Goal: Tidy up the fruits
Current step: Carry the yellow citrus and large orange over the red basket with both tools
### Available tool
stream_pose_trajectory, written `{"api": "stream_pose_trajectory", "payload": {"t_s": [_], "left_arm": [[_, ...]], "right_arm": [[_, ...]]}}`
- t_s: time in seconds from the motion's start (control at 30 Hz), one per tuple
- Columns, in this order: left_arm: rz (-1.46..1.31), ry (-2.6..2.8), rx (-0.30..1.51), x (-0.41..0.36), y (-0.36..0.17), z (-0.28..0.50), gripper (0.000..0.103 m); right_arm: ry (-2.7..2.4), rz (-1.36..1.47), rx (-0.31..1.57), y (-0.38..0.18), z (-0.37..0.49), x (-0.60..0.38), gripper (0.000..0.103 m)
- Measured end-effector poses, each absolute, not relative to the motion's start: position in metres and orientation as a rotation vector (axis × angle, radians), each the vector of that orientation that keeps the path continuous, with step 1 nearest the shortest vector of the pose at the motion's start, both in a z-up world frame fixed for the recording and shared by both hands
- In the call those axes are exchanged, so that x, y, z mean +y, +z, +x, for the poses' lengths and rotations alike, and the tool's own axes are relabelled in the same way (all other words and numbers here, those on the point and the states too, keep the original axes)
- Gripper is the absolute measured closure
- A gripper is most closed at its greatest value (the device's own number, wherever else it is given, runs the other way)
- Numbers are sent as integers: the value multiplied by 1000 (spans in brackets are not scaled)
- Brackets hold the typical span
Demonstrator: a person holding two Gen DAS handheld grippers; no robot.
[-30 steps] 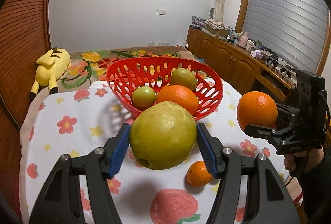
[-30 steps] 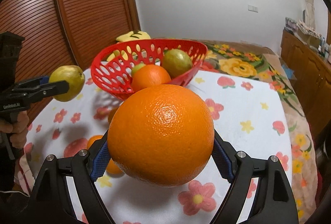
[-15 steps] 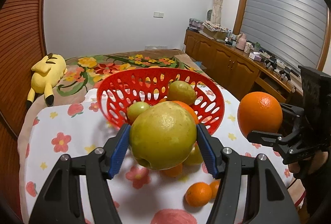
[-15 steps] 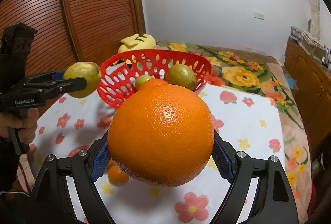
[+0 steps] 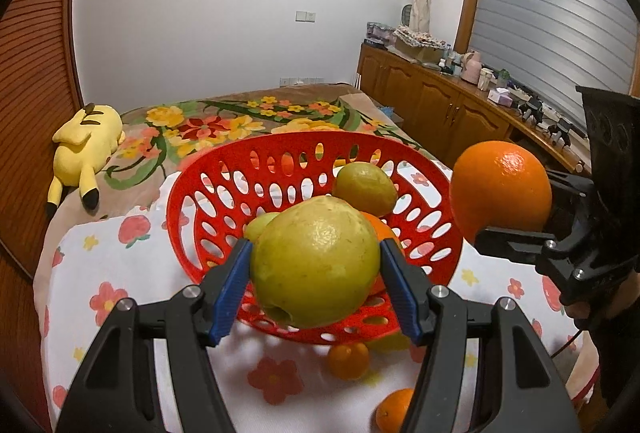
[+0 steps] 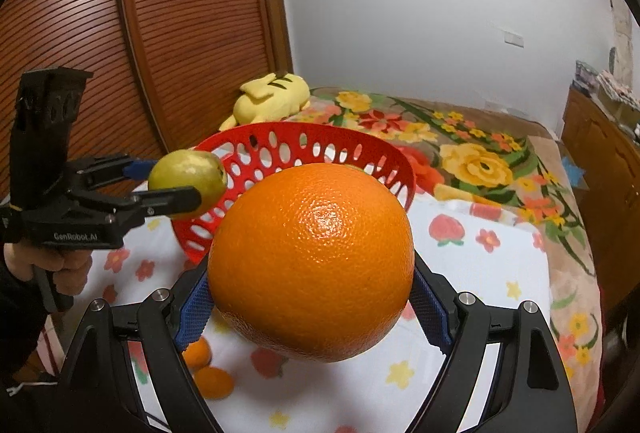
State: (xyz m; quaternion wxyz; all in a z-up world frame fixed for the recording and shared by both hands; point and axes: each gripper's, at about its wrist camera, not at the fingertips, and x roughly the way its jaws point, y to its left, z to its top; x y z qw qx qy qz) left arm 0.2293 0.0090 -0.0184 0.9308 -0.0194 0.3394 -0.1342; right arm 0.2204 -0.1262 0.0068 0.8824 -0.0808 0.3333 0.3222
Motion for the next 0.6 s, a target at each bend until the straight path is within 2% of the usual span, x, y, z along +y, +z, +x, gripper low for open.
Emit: {"api": "stream_pose_trajectory", "payload": {"t_s": [0.37,0.6], "left_arm": [[-50,-257,778,10,-38,249,39],[-62,-283,733,13,-29,246,38]], "right_arm": [[695,-190,705,3,244,-113,16],[700,-200,710,2,248,-109,16]]}}
